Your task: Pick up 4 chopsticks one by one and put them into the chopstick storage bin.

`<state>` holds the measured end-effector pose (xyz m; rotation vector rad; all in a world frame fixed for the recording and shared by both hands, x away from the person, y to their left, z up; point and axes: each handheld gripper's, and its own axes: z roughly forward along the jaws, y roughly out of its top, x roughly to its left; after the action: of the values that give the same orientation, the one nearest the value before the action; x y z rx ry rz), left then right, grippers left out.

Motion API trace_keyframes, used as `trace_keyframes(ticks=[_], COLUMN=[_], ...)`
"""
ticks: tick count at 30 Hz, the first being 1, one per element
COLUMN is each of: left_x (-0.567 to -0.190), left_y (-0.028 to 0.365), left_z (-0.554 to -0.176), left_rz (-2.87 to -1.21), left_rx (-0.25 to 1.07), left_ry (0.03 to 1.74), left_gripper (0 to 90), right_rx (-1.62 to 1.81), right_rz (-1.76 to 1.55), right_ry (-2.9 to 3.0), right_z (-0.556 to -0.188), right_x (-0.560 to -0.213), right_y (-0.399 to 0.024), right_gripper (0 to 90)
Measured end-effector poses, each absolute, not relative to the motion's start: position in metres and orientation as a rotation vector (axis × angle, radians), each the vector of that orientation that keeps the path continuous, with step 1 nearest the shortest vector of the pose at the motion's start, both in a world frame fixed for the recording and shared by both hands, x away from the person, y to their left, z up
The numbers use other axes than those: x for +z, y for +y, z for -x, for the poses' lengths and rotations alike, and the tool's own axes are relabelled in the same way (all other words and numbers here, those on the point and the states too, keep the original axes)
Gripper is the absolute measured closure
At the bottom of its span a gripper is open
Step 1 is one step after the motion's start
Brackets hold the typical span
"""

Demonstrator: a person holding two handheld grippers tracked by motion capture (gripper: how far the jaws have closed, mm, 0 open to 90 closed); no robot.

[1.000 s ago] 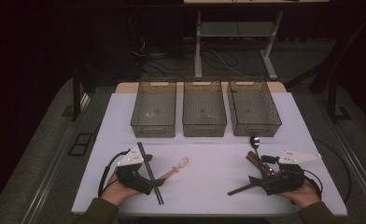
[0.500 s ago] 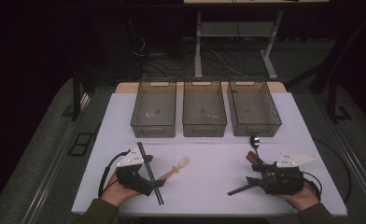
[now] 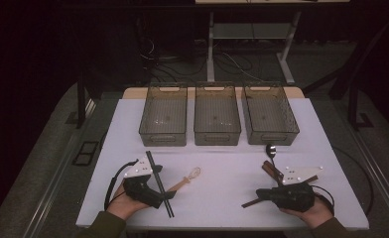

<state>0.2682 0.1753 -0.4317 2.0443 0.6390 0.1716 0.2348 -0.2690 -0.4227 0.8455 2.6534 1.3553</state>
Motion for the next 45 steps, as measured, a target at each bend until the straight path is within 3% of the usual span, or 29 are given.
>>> trace_keyframes(ticks=[45], left_x=[-0.432], left_y=[0.175], left_z=[-0.268], left_rz=[-2.049], left_rx=[0.163], left_ry=[0.641], left_gripper=[0.0], right_rx=[1.012], right_rz=[-0.7], right_ry=[2.803], right_z=[-0.238], right_x=[-0.442], right_y=[-0.225], right_gripper=[89.8])
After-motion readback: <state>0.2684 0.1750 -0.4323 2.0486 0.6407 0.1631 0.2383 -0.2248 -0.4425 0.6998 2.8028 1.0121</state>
